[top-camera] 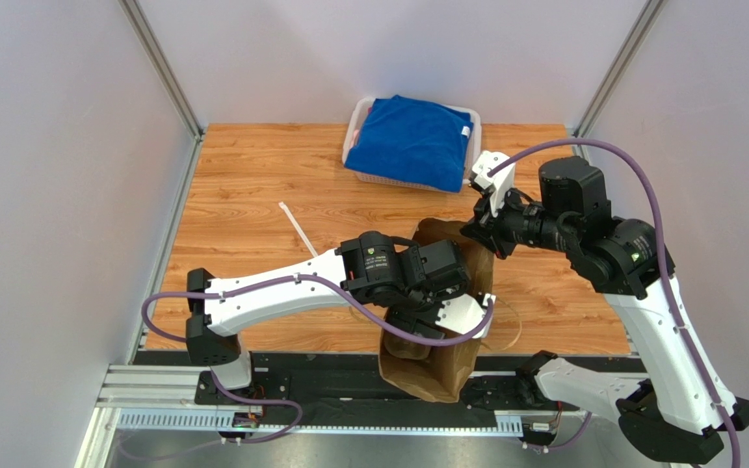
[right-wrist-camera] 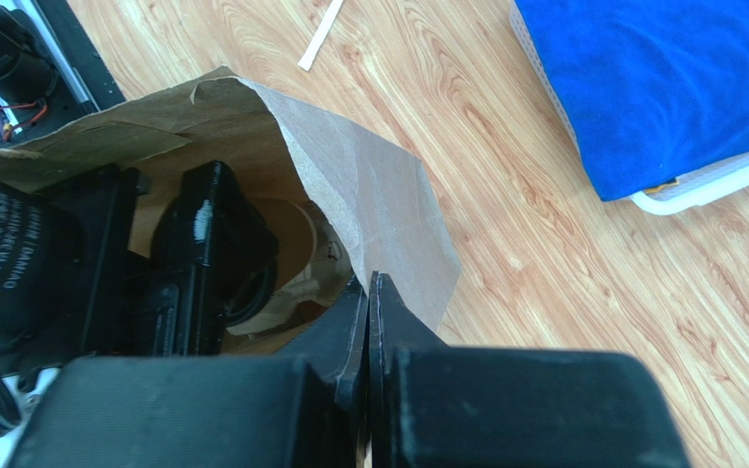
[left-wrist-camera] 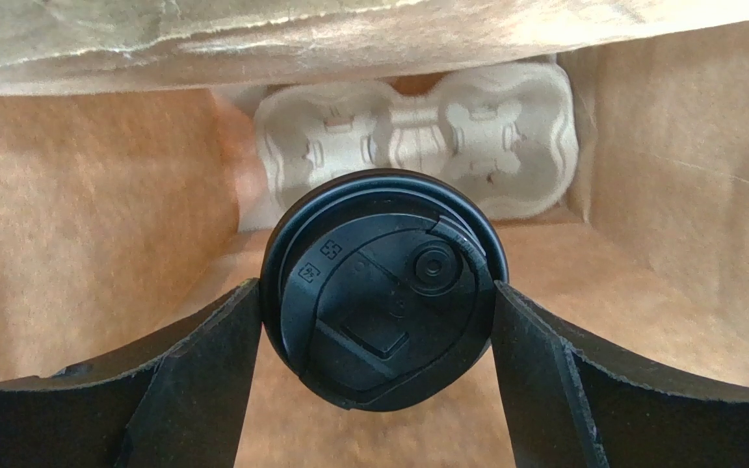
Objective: Pack the takeout coffee
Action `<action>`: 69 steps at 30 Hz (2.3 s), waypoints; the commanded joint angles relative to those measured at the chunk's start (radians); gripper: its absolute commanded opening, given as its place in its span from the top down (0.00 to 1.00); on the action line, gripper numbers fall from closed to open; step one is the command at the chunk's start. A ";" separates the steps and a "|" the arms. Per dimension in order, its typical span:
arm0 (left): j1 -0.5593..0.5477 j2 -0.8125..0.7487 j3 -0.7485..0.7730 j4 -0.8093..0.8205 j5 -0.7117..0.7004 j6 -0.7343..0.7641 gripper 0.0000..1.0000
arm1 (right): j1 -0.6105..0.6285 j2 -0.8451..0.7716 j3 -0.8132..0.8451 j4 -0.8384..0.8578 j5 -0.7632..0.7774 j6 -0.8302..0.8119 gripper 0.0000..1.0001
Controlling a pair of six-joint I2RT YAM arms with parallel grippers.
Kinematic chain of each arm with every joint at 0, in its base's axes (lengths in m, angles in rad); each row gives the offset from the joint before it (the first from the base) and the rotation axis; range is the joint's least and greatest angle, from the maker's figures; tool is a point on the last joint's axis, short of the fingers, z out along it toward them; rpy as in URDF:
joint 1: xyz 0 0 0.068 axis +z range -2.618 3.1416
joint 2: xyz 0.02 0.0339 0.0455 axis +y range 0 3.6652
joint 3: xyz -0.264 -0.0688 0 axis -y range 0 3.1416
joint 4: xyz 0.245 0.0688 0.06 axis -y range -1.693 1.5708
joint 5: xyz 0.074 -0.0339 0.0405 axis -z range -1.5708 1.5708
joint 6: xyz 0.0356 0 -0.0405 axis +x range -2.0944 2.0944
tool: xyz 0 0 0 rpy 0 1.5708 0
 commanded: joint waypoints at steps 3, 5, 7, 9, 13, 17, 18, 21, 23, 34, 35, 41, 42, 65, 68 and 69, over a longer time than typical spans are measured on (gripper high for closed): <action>0.012 -0.096 -0.080 0.176 -0.013 -0.012 0.55 | 0.005 -0.012 0.004 0.083 -0.049 0.013 1.00; 0.015 -0.113 -0.118 0.216 -0.009 -0.015 0.55 | 0.005 -0.010 0.003 0.089 -0.054 0.013 1.00; 0.018 -0.127 -0.160 0.237 -0.010 -0.015 0.55 | 0.005 -0.009 0.001 0.093 -0.062 0.015 1.00; 0.019 -0.133 -0.186 0.260 -0.012 -0.009 0.55 | 0.005 -0.004 0.001 0.095 -0.065 0.021 1.00; 0.035 -0.143 -0.236 0.289 -0.007 -0.012 0.55 | 0.005 0.000 0.001 0.100 -0.072 0.032 1.00; 0.053 -0.153 -0.280 0.331 -0.018 -0.006 0.55 | 0.005 0.003 -0.002 0.103 -0.082 0.035 1.00; 0.056 -0.155 -0.287 0.339 -0.021 -0.006 0.55 | 0.005 0.003 -0.003 0.106 -0.085 0.038 1.00; 0.062 -0.155 -0.312 0.362 -0.026 0.010 0.55 | 0.005 0.005 -0.005 0.103 -0.100 0.039 1.00; 0.067 -0.153 -0.324 0.377 -0.029 0.013 0.55 | 0.007 0.002 -0.009 0.104 -0.109 0.035 1.00; 0.071 -0.216 -0.372 0.437 -0.055 0.011 0.56 | 0.007 -0.032 -0.057 0.146 -0.142 -0.019 1.00; 0.072 -0.227 -0.378 0.441 -0.053 0.010 0.56 | 0.007 -0.035 -0.060 0.144 -0.140 -0.024 1.00; 0.070 -0.264 -0.392 0.429 -0.078 -0.009 0.56 | 0.005 -0.047 -0.065 0.144 -0.138 -0.070 1.00; 0.070 -0.270 -0.399 0.434 -0.090 -0.009 0.56 | 0.007 -0.047 -0.066 0.144 -0.138 -0.070 1.00; 0.107 -0.253 -0.563 0.619 -0.075 -0.018 0.57 | 0.005 -0.023 -0.052 0.147 -0.241 -0.048 1.00; 0.114 -0.258 -0.585 0.632 -0.076 -0.020 0.57 | 0.005 -0.021 -0.049 0.146 -0.244 -0.047 1.00; 0.119 -0.259 -0.597 0.641 -0.078 -0.018 0.57 | 0.005 -0.020 -0.049 0.146 -0.246 -0.045 1.00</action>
